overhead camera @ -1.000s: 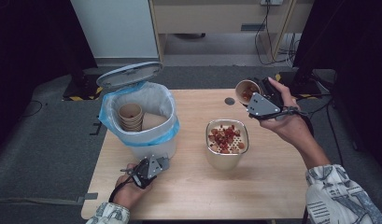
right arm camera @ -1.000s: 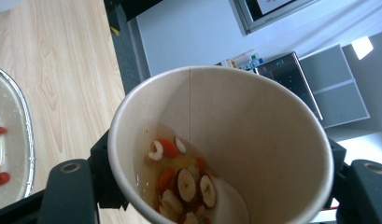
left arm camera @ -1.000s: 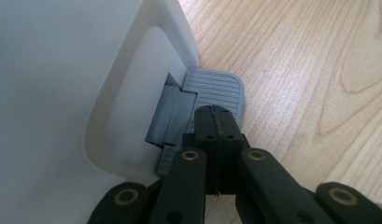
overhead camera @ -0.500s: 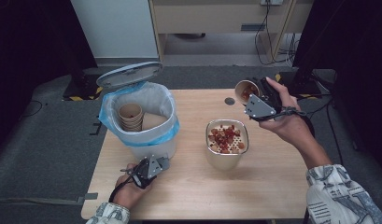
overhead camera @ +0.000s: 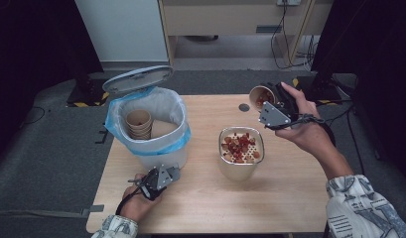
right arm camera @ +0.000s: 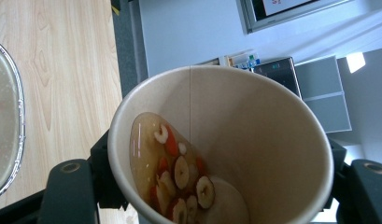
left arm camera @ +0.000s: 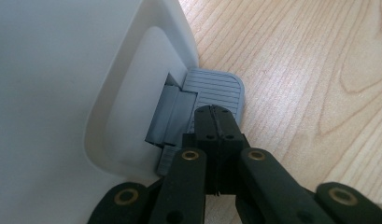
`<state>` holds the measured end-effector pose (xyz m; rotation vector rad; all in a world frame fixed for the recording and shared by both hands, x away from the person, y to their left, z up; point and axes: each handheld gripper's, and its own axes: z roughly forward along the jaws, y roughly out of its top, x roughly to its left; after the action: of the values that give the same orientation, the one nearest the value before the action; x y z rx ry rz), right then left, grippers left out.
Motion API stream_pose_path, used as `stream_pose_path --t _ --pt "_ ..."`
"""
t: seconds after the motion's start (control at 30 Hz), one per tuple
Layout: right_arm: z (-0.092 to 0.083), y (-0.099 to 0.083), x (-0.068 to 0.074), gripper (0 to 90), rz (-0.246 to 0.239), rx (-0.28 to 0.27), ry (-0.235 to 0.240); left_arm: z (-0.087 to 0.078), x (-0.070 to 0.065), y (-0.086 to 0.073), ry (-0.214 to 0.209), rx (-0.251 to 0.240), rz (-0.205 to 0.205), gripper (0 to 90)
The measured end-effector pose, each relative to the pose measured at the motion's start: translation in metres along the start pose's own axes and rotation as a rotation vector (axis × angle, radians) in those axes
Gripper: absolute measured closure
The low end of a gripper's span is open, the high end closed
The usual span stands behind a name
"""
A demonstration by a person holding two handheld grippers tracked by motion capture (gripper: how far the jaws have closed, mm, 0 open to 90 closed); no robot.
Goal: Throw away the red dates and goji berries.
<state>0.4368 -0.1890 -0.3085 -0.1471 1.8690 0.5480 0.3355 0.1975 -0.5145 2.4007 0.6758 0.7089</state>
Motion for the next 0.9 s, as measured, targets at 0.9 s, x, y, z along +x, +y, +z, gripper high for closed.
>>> stream_pose_path --t 0.9 --pt "-0.0033 0.0086 0.0003 28.2 -0.089 0.017 -0.005 0.0001 -0.0001 0.0 0.0 0.0 -0.001 89.6"
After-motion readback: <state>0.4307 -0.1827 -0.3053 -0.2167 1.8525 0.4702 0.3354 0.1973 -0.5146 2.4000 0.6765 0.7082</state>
